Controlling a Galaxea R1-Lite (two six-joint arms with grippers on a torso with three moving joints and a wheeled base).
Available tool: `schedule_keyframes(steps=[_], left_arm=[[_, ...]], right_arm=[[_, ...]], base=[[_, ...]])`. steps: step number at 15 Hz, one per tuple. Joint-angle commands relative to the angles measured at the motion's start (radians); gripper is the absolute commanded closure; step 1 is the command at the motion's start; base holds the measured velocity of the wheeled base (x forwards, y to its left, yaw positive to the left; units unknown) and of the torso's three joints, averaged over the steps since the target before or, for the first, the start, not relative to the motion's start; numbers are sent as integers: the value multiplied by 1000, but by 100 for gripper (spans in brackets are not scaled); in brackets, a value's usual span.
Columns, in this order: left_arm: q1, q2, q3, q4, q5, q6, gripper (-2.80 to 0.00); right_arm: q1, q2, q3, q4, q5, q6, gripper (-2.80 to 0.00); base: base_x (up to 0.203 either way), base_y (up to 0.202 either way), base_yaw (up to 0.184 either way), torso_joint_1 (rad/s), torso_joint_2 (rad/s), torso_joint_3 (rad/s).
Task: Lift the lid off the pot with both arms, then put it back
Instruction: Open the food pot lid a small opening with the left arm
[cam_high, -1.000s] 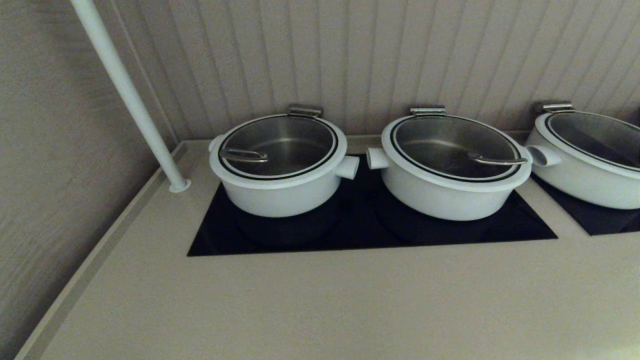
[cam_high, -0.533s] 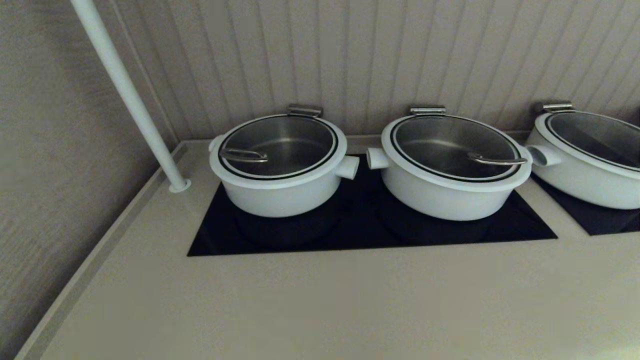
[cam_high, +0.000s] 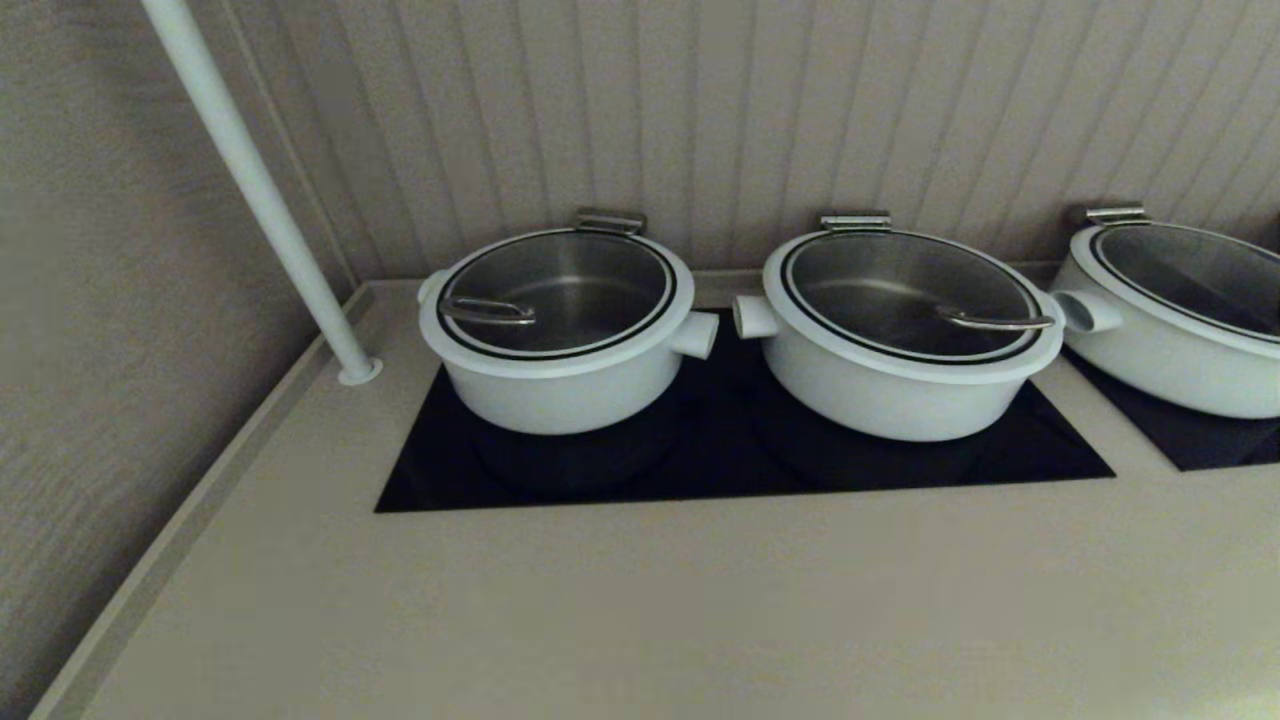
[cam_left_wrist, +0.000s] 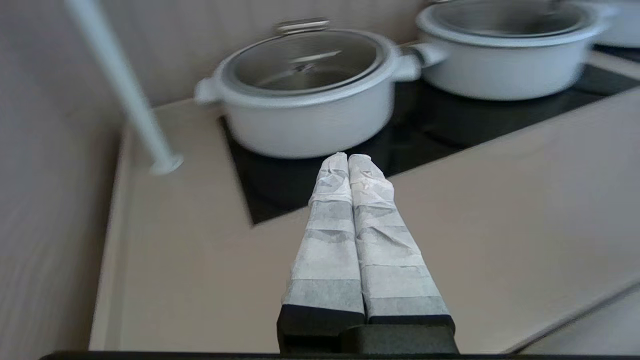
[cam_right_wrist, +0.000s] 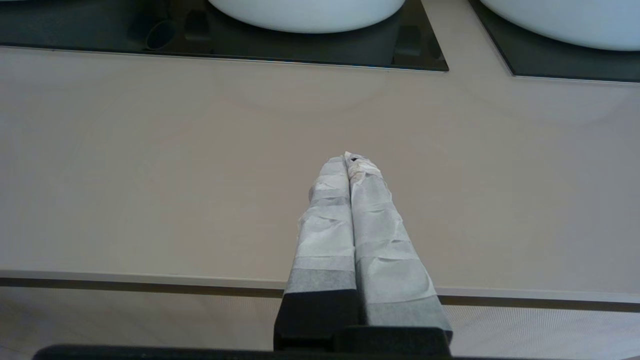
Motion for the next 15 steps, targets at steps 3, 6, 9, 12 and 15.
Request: schedule_keyframes(steps=[3,6,9,12,15], left_arm=[[-2,236,-130,0,-92,5,0],[-2,333,-175,2,-117,73,0],[-7,405,-197,2,-120,131,0],[-83,459,-205,0,-119,135,0],[-125,529,-209,-2,-117,139,0]], right_arm=[[0,2,0,0,0,-1,0],[0,0,0,0,0,-1,0],[0,2,0,0,0,-1,0],[0,1,0,0,0,-1,0],[0,2,0,0,0,-1,0]], base=[[0,0,0,0,0,0],[0,0,0,0,0,0],[0,0,0,0,0,0],[0,0,0,0,0,0],[0,0,0,0,0,0]])
